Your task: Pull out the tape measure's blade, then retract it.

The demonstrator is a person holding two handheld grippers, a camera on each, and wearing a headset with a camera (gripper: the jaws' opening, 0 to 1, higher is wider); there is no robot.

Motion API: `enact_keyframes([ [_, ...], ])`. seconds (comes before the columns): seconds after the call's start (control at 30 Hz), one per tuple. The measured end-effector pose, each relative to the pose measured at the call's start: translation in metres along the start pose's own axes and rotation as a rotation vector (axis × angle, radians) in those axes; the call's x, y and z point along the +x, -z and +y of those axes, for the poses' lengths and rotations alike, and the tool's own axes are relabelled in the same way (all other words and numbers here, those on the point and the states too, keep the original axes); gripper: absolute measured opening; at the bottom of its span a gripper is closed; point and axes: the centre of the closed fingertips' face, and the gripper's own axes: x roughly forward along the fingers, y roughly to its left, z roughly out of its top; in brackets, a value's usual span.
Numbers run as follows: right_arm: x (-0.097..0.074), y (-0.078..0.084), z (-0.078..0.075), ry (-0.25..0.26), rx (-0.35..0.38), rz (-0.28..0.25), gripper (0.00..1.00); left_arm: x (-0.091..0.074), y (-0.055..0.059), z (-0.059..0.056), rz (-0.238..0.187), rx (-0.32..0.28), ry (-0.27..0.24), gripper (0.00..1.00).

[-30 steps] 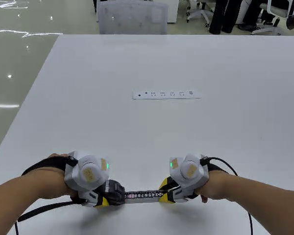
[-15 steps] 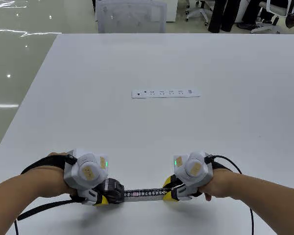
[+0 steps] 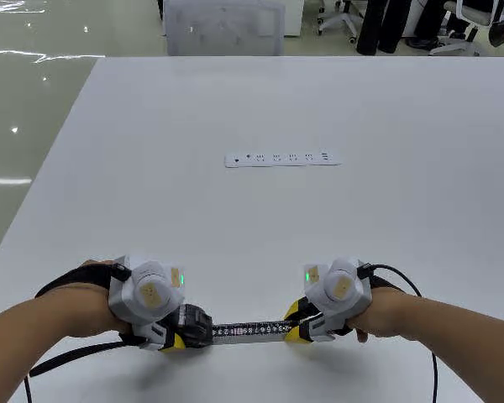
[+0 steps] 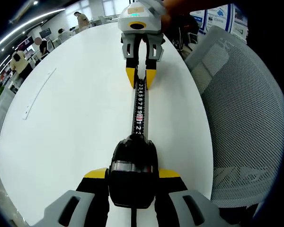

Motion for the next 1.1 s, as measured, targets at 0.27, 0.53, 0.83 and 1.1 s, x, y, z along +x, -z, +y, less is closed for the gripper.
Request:
enact_keyframes([
  [0.27,-0.003,0.006,-0.002,0.005,0.007,0.001,0.14,0.000,0.000,0.000,0.000,-0.001,-0.002,0.34],
  [0.53,-0.007,0.010,-0.002,0.004,0.015,0.003,0.14,0.000,0.000,0.000,-0.005,-0.003,-0.005,0.33],
  [0.83,-0.009,0.013,-0.002,0.007,0.015,0.004,0.14,0.000,0.000,0.001,-0.005,-0.004,-0.006,0.33],
  [1.1,-0.012,0.016,-0.003,0.005,0.014,0.006,0.14,0.000,0.000,0.001,-0.008,-0.009,-0.007,0.33],
])
